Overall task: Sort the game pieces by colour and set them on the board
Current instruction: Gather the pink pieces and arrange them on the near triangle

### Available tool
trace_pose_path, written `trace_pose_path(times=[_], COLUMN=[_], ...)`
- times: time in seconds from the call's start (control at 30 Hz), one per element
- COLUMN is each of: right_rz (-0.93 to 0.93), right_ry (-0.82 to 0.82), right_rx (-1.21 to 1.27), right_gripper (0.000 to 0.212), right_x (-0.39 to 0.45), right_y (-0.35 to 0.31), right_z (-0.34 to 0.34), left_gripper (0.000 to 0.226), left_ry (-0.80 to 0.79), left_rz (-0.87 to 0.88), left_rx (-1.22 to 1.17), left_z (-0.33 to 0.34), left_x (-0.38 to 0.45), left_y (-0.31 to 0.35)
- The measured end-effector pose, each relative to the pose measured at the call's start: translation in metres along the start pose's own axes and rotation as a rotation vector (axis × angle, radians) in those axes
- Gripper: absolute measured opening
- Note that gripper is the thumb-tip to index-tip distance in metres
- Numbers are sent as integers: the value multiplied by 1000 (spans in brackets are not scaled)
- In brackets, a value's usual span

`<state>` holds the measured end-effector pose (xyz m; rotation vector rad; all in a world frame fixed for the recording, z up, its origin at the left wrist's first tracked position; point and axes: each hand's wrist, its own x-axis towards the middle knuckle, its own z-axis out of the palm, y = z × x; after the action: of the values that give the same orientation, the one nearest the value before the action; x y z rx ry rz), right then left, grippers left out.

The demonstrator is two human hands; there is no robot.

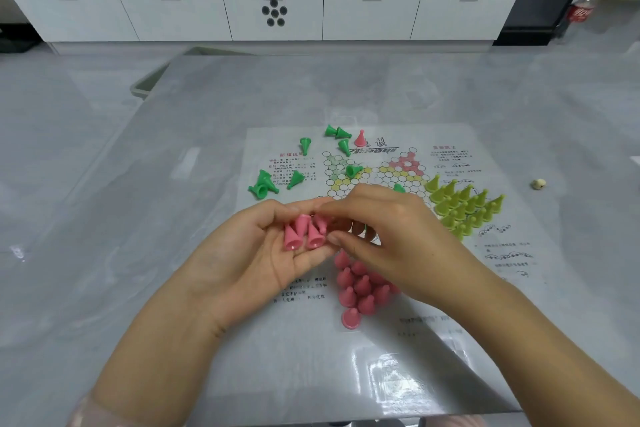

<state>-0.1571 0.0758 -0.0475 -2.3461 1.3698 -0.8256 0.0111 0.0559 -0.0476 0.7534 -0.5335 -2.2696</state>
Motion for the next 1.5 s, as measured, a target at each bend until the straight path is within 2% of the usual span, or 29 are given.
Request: trace_pose_path(times=[0.23, 0.33, 0.43, 0.5, 0.6, 0.73, 0.97, 1.1, 1.27, 1.5], right_rz=[-52, 64, 232, 303, 339, 306, 259, 231, 215, 223], right_ry=[145, 193, 226, 190, 75, -43, -153, -153, -164, -172], right_rx=[3, 150, 280, 280, 126, 12, -61, -64, -65, -67], right_gripper=[9, 7, 1, 2, 5, 5, 5, 6, 8, 8], right_x=[0, -3, -11, -19, -31, -44, -59, -60, -59, -60], right_y=[0, 3, 14, 24, 37, 46, 53, 52, 51, 50], right_z=[-1, -10, -20, -27, -32, -34, -29, -26, -25, -25], left_gripper=[39, 43, 27, 17, 15, 13, 11, 10, 25, 34], left_ry=[-25, 59, 208, 288, 368, 379, 378, 353, 331, 305], left_rz=[8, 50, 144, 191, 219, 206, 182, 183, 181, 175], left_rx=[14, 86, 170, 176, 230, 280, 286, 257, 276, 250], left_z=[-1, -5, -10, -11, -11, -10, -13, -13, -16, -19], left_x=[2, 3, 4, 4, 4, 5, 7, 7, 7, 7], left_y=[-1, 3, 9, 11, 11, 10, 12, 12, 14, 14])
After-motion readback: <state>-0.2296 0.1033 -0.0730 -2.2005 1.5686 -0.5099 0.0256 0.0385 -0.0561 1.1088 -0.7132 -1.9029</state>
